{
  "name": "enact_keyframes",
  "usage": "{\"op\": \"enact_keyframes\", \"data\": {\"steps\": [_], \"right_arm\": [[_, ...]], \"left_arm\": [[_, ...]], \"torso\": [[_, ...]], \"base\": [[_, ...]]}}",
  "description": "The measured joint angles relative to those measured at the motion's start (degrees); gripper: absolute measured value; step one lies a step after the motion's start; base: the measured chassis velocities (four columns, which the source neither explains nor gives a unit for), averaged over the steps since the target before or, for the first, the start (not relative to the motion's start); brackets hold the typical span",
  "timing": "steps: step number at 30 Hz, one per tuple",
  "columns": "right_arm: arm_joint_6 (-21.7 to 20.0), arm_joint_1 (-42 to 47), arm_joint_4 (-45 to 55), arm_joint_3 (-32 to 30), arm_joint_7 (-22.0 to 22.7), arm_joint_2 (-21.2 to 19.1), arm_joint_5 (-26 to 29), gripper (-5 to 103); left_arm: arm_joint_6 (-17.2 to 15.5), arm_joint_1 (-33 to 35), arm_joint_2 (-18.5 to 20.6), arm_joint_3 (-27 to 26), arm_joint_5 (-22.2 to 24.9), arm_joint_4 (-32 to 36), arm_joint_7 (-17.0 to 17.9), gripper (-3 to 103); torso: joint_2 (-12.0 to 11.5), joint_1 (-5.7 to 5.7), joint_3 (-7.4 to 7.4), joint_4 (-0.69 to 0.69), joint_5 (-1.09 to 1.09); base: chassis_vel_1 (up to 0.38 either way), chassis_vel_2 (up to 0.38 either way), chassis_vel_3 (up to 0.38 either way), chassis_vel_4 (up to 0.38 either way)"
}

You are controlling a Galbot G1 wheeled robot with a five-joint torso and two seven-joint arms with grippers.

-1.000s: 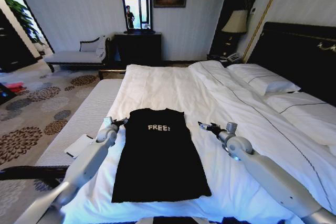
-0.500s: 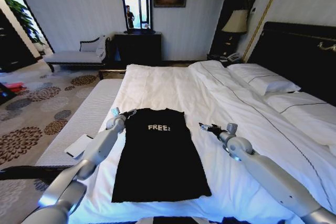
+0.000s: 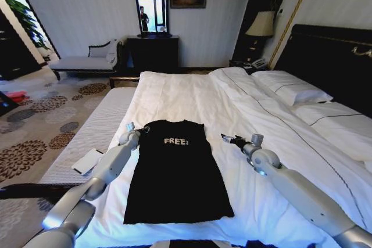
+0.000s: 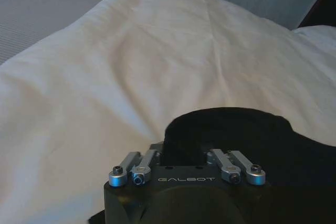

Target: Fold the clothes on the bed.

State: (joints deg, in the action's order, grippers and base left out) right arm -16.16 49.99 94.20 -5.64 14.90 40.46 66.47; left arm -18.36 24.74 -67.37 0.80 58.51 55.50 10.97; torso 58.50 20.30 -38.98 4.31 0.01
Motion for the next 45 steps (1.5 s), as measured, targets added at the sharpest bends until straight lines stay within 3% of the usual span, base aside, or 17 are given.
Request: {"op": "enact_keyframes", "data": {"steps": [2, 5, 7, 11, 19, 22, 24, 26, 29, 34, 38, 45], "right_arm": [[0.0, -0.1, 0.0, 0.3, 0.1, -0.1, 0.0, 100], [0.0, -0.2, 0.0, 0.3, 0.1, -0.3, 0.1, 100], [0.0, -0.6, -0.3, 0.5, 0.1, -0.3, 0.2, 100], [0.0, -2.4, -2.2, 1.5, -0.4, 0.2, 1.2, 100], [-0.4, -11.3, -9.9, 4.9, -6.4, 4.7, 3.7, 100], [-0.5, -17.2, -15.1, 9.6, -12.8, 6.9, 5.1, 103], [-0.5, -18.7, -16.7, 11.3, -14.6, 7.4, 5.1, 99], [-0.5, -21.4, -20.6, 14.6, -18.3, 8.5, 4.1, 89], [-0.5, -24.2, -25.6, 17.8, -21.5, 10.3, 2.8, 97], [0.3, -28.0, -35.3, 20.1, -27.6, 13.9, -0.8, 100], [0.6, -28.9, -38.8, 20.0, -29.3, 15.4, -1.1, 100], [0.8, -30.3, -41.4, 19.8, -29.6, 18.2, -2.6, 100]], "left_arm": [[2.2, -0.6, -1.6, -0.2, -1.9, -1.6, -0.5, 23], [3.1, -1.1, -2.4, -0.3, -2.7, -2.5, -0.6, 18], [3.8, -1.2, -2.9, -0.3, -3.4, -3.2, -0.7, 7], [4.0, -0.8, -2.4, -0.2, -3.6, -2.0, -0.3, 1], [4.0, 1.5, -0.3, -0.1, -2.6, 3.3, 2.3, 1], [4.3, 2.6, 0.7, -0.1, -2.0, 5.7, 3.4, 1], [4.4, 2.8, 0.9, -0.1, -1.7, 6.3, 3.6, 1], [4.5, 3.3, 1.3, -0.2, -1.2, 7.4, 3.7, 1], [4.6, 3.8, 1.6, -0.2, -1.1, 8.2, 3.9, 1], [4.7, 4.2, 1.0, 0.1, -1.3, 8.6, 4.8, 1], [5.0, 3.9, 0.1, 0.5, -1.4, 8.3, 5.5, 1], [5.5, 3.9, -1.5, 0.5, -2.1, 7.5, 5.7, 1]], "torso": [[0.0, 0.0, -0.01, 0.04, -0.01], [0.0, 0.0, 0.0, 0.05, 0.0], [0.0, 0.0, 0.0, 0.03, 0.0], [0.0, 0.0, 0.0, 0.03, -0.01], [0.0, 0.0, 0.0, 0.0, -0.01], [0.0, 0.0, -0.01, 0.0, -0.02], [0.0, 0.0, 0.0, 0.0, -0.02], [0.0, 0.0, 0.0, 0.01, -0.01], [0.0, 0.0, -0.01, 0.01, 0.0], [0.0, 0.01, -0.01, 0.0, 0.0], [0.0, 0.0, -0.01, 0.05, -0.01], [0.0, 0.0, 0.0, 0.0, -0.01]], "base": [[0.0, 0.0, 0.0, 0.0], [0.0, 0.0, 0.0, 0.0], [0.0, 0.0, 0.0, 0.0], [0.0, 0.0, 0.0, 0.0], [0.0, 0.0, 0.0, 0.0], [0.0, 0.0, 0.0, 0.0], [0.0, 0.0, 0.0, 0.0], [0.0, 0.0, 0.0, 0.0], [0.0, 0.0, 0.0, 0.0], [0.0, 0.0, 0.0, 0.0], [0.0, 0.0, 0.0, 0.0], [0.0, 0.0, 0.0, 0.0]]}}
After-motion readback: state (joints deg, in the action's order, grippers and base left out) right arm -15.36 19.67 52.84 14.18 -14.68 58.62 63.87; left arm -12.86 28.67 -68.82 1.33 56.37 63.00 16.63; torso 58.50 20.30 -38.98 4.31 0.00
